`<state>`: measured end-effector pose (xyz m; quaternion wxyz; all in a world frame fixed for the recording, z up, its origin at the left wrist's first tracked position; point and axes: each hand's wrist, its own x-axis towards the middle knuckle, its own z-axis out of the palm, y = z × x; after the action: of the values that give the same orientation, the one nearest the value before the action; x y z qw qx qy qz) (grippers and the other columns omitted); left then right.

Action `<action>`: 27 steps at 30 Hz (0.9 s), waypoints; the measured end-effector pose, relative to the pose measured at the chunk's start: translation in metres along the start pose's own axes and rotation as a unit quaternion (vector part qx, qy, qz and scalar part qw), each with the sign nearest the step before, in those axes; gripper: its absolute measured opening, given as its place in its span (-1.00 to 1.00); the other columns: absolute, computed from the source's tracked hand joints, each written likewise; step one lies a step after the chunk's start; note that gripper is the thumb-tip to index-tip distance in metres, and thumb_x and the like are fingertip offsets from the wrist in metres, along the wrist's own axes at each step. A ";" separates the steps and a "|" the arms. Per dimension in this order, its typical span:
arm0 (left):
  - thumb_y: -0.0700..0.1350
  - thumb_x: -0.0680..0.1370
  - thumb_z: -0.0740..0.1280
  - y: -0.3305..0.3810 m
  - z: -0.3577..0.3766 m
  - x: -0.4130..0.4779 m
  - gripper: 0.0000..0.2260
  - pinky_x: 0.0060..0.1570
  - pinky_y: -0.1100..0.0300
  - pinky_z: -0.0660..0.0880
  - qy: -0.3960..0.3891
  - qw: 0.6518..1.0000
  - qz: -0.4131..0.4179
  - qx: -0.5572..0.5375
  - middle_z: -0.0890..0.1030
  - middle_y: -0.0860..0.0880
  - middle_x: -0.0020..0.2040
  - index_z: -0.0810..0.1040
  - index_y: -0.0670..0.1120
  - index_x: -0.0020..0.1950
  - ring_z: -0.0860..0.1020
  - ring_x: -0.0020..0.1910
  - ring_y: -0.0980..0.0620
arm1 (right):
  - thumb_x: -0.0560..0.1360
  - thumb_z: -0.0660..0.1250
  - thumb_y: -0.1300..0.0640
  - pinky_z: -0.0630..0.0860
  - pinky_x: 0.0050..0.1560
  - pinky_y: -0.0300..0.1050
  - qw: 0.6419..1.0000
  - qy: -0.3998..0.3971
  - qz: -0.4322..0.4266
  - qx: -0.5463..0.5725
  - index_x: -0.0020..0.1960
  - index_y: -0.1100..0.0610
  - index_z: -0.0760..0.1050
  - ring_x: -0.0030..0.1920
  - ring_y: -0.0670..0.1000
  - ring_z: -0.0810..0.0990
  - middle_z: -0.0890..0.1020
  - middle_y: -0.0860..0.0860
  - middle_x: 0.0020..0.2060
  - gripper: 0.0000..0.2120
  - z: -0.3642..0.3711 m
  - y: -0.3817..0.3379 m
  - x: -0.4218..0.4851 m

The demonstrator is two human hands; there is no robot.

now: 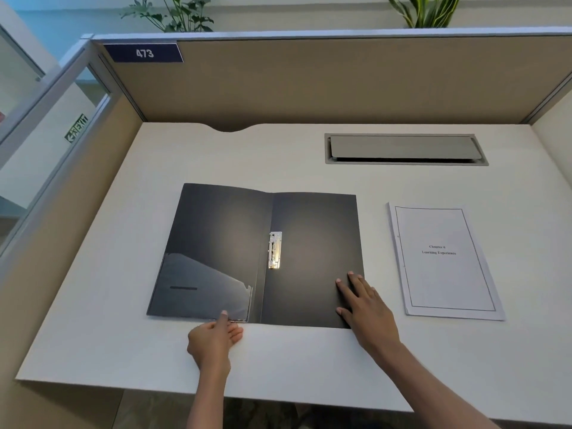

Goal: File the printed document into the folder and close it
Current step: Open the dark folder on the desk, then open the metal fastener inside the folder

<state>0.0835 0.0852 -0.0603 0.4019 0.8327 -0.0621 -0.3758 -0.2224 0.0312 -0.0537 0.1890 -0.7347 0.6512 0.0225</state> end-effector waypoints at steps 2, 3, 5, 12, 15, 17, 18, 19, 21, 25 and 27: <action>-0.08 0.57 0.46 0.006 -0.005 -0.002 -0.75 -0.19 0.03 0.71 0.006 0.996 0.043 0.075 0.71 -0.14 -0.32 0.65 -0.21 -0.23 0.72 -0.36 -0.10 | 0.65 0.20 -0.13 0.16 0.60 -0.03 1.000 -0.005 -0.005 -0.020 0.63 -0.10 0.10 0.65 0.02 0.08 0.09 -0.03 0.66 -0.40 -0.002 -0.002 0.001; -0.08 0.58 0.45 0.010 -0.006 -0.004 -0.72 -0.24 0.08 0.68 0.011 0.990 0.081 0.118 0.68 -0.14 -0.35 0.63 -0.21 -0.27 0.69 -0.37 -0.09 | 0.65 0.21 -0.13 0.14 0.61 -0.01 1.000 -0.005 -0.005 -0.029 0.63 -0.08 0.13 0.64 0.04 0.11 0.12 0.00 0.65 -0.40 -0.003 -0.003 0.001; -0.11 0.59 0.45 0.019 -0.006 -0.008 -0.68 -0.38 0.20 0.55 0.018 0.970 0.162 0.179 0.61 -0.14 -0.40 0.57 -0.21 -0.32 0.61 -0.41 -0.07 | 0.61 0.28 -0.12 0.20 0.58 0.02 0.999 0.004 -0.003 -0.039 0.57 -0.02 0.24 0.58 0.09 0.24 0.25 0.05 0.60 -0.42 -0.007 -0.010 0.002; -0.14 0.58 0.43 0.071 0.021 -0.003 -0.84 -0.13 0.16 0.60 -0.066 0.905 0.332 0.256 0.63 -0.08 -0.10 0.61 -0.13 0.14 0.61 -0.13 -0.06 | 0.57 0.34 -0.10 0.48 0.32 -0.04 0.998 0.037 -0.011 0.048 0.48 0.12 0.35 0.37 0.09 0.46 0.48 0.03 0.39 -0.44 -0.023 -0.057 0.024; -0.11 0.57 0.46 0.091 0.042 0.015 -0.63 -0.07 0.16 0.51 -0.112 0.884 0.363 0.273 0.59 -0.05 -0.03 0.57 -0.13 0.36 0.56 -0.13 0.01 | 0.60 0.30 -0.12 0.52 0.29 0.04 0.991 0.005 -0.004 0.136 0.52 0.13 0.26 0.43 0.09 0.40 0.40 0.04 0.44 -0.40 -0.024 -0.086 0.042; -0.07 0.57 0.46 0.102 0.059 0.027 -0.54 -0.03 0.14 0.51 -0.139 0.867 0.379 0.292 0.57 -0.03 -0.02 0.52 -0.13 0.44 0.55 -0.11 0.02 | 0.59 0.32 -0.14 0.51 0.30 0.09 0.986 -0.009 0.008 0.168 0.55 0.16 0.20 0.44 0.12 0.38 0.35 0.07 0.46 -0.33 -0.025 -0.105 0.056; -0.05 0.57 0.45 0.108 0.067 0.033 -0.50 0.01 0.10 0.54 -0.155 0.861 0.379 0.302 0.56 -0.03 -0.01 0.47 -0.13 0.49 0.55 -0.08 0.01 | 0.58 0.34 -0.15 0.49 0.32 0.09 0.984 -0.011 0.015 0.175 0.56 0.18 0.18 0.44 0.14 0.38 0.35 0.10 0.46 -0.29 -0.024 -0.115 0.064; -0.04 0.57 0.45 0.113 0.074 0.039 -0.45 0.05 0.05 0.56 -0.169 0.855 0.379 0.313 0.56 -0.05 0.00 0.43 -0.13 0.52 0.56 -0.05 -0.02 | 0.57 0.35 -0.16 0.47 0.34 0.08 0.983 -0.012 0.023 0.180 0.58 0.21 0.16 0.43 0.15 0.38 0.35 0.12 0.45 -0.25 -0.024 -0.123 0.072; -0.01 0.55 0.46 0.123 0.089 0.052 -0.37 0.11 -0.01 0.55 -0.196 0.846 0.369 0.332 0.57 -0.10 0.02 0.36 -0.14 0.57 0.57 0.00 -0.07 | 0.55 0.37 -0.18 0.44 0.37 0.08 0.979 -0.010 0.050 0.197 0.58 0.25 0.14 0.42 0.18 0.39 0.35 0.16 0.43 -0.18 -0.025 -0.138 0.087; 0.04 0.50 0.51 0.133 0.109 0.068 -0.28 0.08 0.00 0.52 -0.224 0.836 0.350 0.359 0.56 -0.09 -0.03 0.33 -0.15 0.58 0.57 0.03 -0.11 | 0.51 0.42 -0.18 0.45 0.38 0.06 0.968 -0.018 0.103 0.227 0.57 0.28 0.16 0.44 0.17 0.36 0.33 0.16 0.41 -0.14 -0.023 -0.158 0.106; 0.07 0.48 0.53 0.133 0.113 0.073 -0.26 0.06 0.00 0.53 -0.223 0.839 0.346 0.356 0.55 -0.06 -0.06 0.34 -0.12 0.57 0.56 0.00 -0.09 | 0.51 0.45 -0.15 0.44 0.38 0.02 0.968 -0.013 0.112 0.225 0.53 0.30 0.22 0.41 0.16 0.38 0.35 0.16 0.37 -0.18 -0.019 -0.163 0.109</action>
<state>0.0852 -0.1043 -0.0518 0.1566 0.7362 -0.5638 -0.3400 -0.0532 -0.0649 -0.0257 0.3540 -0.5954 0.7151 -0.0943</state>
